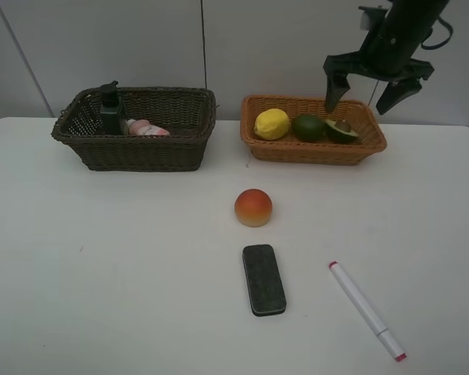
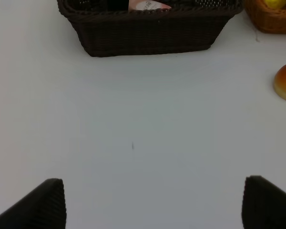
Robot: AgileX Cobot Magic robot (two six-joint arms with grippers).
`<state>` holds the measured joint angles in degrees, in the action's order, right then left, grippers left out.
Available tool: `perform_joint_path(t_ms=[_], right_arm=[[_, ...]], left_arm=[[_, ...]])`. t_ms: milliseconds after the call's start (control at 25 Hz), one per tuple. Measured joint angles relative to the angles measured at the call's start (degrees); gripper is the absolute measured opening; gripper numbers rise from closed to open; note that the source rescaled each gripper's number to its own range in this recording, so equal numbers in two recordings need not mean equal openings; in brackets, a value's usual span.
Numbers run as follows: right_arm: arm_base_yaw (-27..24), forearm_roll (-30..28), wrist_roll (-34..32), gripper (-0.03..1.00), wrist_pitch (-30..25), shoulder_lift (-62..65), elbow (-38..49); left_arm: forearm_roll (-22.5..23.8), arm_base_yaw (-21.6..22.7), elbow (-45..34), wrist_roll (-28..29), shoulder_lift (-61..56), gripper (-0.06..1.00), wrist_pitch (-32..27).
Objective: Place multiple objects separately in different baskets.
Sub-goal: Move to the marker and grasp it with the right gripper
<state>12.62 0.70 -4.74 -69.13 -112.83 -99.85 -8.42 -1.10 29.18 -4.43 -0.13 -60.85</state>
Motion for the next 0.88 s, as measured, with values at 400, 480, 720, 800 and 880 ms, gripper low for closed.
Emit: perform_joint_path(t_ms=[400, 480, 720, 800, 880], right_arm=[[10.61, -0.4, 0.45, 0.99, 1.8, 24.55, 39.47], [13.68, 0.06, -0.43, 0.99, 7.0, 26.88, 47.55], [17.11, 1.39, -2.05, 0.99, 24.58, 26.41, 62.35], [17.11, 1.46, -2.23, 0.99, 27.75, 25.16, 64.08], [17.11, 1.1, -2.23, 0.99, 30.36, 23.07, 64.43]], left_arm=[[0.0, 0.0, 0.0, 0.0, 0.0, 0.92, 0.0], [0.0, 0.0, 0.0, 0.0, 0.0, 0.92, 0.0], [0.0, 0.0, 0.0, 0.0, 0.0, 0.92, 0.0], [0.0, 0.0, 0.0, 0.0, 0.0, 0.92, 0.0], [0.0, 0.0, 0.0, 0.0, 0.0, 0.92, 0.0]])
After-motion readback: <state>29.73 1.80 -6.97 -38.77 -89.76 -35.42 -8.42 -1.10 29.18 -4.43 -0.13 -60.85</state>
